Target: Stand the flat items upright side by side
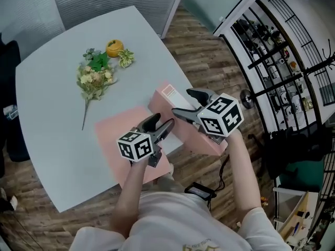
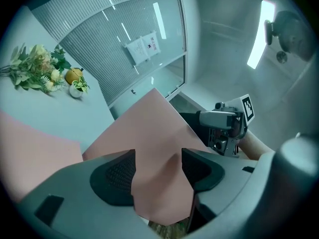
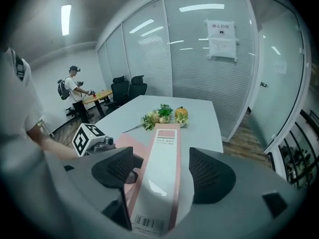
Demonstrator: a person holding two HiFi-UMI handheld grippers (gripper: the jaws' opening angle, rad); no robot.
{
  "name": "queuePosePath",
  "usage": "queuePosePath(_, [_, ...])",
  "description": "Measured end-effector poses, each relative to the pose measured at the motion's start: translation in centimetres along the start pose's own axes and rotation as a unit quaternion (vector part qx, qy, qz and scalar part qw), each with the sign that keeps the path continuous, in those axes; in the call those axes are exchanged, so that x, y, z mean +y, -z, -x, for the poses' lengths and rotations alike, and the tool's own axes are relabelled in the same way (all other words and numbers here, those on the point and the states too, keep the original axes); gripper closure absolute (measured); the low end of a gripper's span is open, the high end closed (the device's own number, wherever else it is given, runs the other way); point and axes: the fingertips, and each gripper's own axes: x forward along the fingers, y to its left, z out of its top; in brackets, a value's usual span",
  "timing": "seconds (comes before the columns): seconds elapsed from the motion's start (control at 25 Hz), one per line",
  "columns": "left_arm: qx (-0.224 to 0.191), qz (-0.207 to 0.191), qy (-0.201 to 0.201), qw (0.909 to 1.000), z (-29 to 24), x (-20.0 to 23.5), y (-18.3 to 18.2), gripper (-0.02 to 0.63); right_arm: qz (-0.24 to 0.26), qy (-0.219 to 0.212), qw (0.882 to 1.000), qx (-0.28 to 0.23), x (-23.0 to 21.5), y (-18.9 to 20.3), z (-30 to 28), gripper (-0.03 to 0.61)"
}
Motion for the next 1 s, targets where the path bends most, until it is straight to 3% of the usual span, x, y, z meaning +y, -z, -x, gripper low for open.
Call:
queuePosePath(0.2, [-0.02,0.004,0.036,0.9992,-0.2,-1.0,-0.7,0.325,-0.009,-0.015,0.999,0.034,0.5,0.4,-2.2,0.227])
queuePosePath(0.32, [-0.033,0.01,0.054,0.9979,-0.4,-1.6,-1.3,0.325,0.001,0.002,0.998,0.057,0.1,1.4,-3.2,0.229])
queuePosePath(0.48, [-0.029,0.01,0.054,0.9981,-0.9,-1.5,-0.8,0.325,0.026,0.029,0.996,0.078,0.1,1.9,-4.0,0.244])
queuePosePath(1.0, [-0.048,0.016,0.041,0.9979,-1.7,-1.6,-0.6,0.325,0.008,0.037,0.997,0.061,-0.6,2.0,-3.3,0.252])
